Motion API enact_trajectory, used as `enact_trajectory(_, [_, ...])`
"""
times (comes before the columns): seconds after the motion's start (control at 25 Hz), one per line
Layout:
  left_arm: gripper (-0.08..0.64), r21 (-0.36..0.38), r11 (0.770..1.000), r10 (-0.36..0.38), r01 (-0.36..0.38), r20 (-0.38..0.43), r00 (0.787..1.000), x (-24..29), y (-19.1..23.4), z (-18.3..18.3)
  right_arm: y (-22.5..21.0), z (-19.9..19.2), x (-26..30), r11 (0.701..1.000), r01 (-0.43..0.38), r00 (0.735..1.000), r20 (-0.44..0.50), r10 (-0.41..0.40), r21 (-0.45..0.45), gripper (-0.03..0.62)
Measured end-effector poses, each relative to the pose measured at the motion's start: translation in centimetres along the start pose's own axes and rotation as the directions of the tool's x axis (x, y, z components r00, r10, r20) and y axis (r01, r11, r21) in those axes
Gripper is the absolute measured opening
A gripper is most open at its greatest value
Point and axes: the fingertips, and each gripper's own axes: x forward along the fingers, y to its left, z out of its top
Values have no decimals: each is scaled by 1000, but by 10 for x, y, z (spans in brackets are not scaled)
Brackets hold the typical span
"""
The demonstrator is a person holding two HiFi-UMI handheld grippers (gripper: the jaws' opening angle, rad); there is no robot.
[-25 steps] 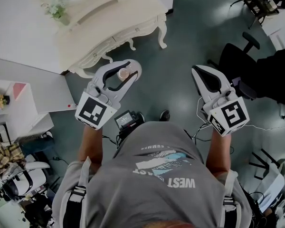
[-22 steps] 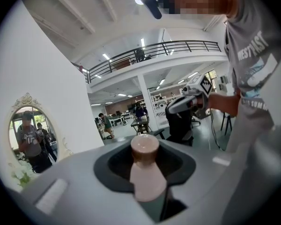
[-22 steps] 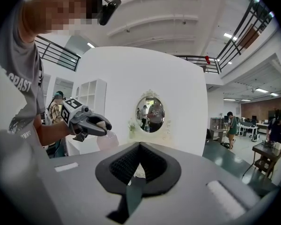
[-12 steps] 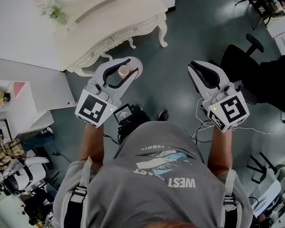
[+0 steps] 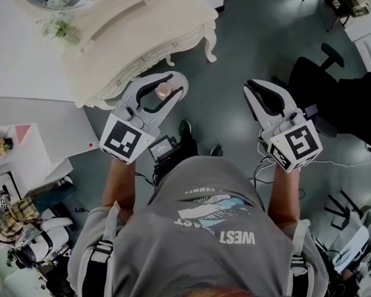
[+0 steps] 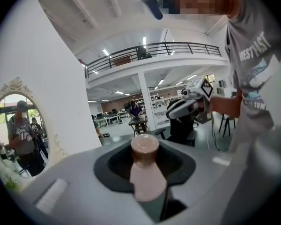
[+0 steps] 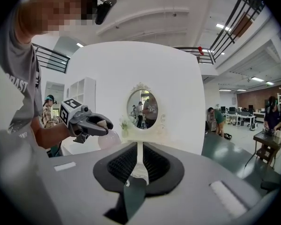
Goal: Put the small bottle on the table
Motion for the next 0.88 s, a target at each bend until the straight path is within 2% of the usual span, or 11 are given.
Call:
enact_trajectory(0.4, [120, 37, 994, -100, 99, 18, 995, 27, 84, -6, -26, 22, 62, 991, 123, 992, 4, -123, 44, 38])
enact_trajectory(0.88, [120, 80, 980, -186, 180, 74, 980, 38, 152, -8, -34, 44, 106, 968, 248, 969, -6, -248, 36, 35])
